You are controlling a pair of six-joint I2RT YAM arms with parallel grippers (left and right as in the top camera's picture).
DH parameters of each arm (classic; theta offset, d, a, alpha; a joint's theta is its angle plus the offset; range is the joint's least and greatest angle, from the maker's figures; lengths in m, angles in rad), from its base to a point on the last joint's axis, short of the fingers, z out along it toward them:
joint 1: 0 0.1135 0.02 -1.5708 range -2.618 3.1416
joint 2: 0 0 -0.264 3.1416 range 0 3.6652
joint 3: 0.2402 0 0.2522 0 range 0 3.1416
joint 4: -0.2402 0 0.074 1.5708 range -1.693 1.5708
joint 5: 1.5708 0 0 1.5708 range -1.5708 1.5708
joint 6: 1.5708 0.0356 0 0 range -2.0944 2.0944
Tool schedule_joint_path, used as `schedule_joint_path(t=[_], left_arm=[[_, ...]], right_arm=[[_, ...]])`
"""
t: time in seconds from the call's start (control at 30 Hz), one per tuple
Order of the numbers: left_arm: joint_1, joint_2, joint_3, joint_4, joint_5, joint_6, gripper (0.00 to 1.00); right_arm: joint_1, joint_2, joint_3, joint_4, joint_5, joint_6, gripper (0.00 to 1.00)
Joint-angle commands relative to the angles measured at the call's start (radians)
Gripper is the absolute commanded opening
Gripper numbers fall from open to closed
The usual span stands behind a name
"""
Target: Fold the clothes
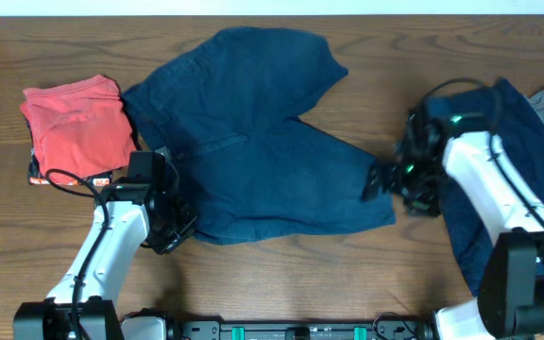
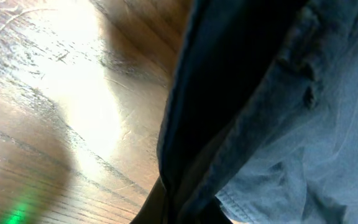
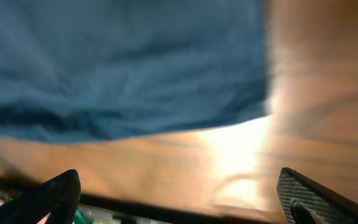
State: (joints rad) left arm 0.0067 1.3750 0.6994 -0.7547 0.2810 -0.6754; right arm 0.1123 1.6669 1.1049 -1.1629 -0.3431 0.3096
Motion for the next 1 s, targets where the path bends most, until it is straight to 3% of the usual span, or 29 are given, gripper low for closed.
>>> schedule_joint_path(t=[0.0,0.13,0.37,0.47,0.57,0.63,0.67,0.83,0.97], left_arm=[[0.006,-0.006,-0.002,-0.005,-0.021,0.029,0.06],[0.006,-0.006,-0.002,-0.008,-0.021,0.040,0.06],[0.006,-0.006,-0.002,-0.008,-0.021,0.048,0.06],[0.006,-0.006,-0.002,-0.010,-0.021,0.051,0.06],[0.006,-0.006,-0.002,-0.012,-0.021,0.055,0.06],[0.006,-0.006,-0.002,-0.015,-0.021,0.055,0.06],[0.006,-0.006,-0.002,-0.016,-0.021,0.055,0.06],[0.006,-0.020,0.020,-0.041,0.049,0.156,0.06],[-0.016,-0.084,0.080,-0.149,0.055,0.197,0.06]], right_arm=[[0.023,-0.012,-0.079,0.020,-0.069,0.042,0.99],[0.026,-0.012,-0.172,0.085,-0.068,0.085,0.99],[0.026,-0.012,-0.298,0.422,-0.072,0.203,0.94],[0.026,-0.012,-0.302,0.478,-0.031,0.211,0.74],[0.026,-0.012,-0.302,0.497,0.006,0.222,0.38],[0.026,-0.012,-0.302,0.493,0.025,0.222,0.07],[0.025,-0.012,-0.302,0.487,0.032,0.222,0.01],[-0.008,-0.046,-0.292,0.425,0.104,0.203,0.01],[-0.113,-0.155,-0.222,0.299,0.119,0.126,0.01]])
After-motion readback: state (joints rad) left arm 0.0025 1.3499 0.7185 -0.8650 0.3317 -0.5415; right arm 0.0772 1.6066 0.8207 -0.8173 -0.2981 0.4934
